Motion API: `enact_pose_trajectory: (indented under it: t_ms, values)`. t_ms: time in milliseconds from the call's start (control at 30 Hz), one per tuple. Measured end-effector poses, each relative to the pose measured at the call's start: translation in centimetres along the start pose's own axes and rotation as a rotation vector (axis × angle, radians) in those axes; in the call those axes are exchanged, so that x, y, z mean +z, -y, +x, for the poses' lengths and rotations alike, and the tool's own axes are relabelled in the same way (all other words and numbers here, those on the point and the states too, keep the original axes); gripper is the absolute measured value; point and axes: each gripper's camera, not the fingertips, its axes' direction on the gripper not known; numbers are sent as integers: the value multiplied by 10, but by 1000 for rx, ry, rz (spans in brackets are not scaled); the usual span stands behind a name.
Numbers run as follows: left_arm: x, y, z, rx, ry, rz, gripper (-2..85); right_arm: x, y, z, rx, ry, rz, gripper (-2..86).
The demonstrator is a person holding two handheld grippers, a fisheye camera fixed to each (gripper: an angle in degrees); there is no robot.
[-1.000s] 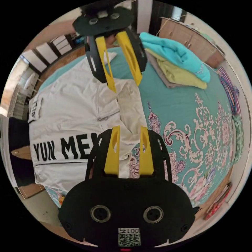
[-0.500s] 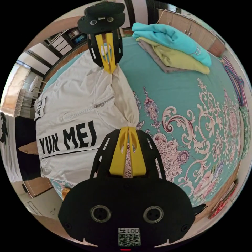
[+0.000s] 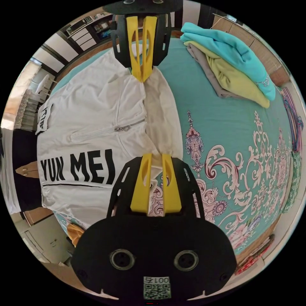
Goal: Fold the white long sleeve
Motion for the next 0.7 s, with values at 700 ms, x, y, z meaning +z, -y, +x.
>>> enact_pose_trajectory:
  t_ms: [700]
  values:
    - [-2,-10,6,-157,94,94,-9,-49,-52,-24,170,-81,151,10]
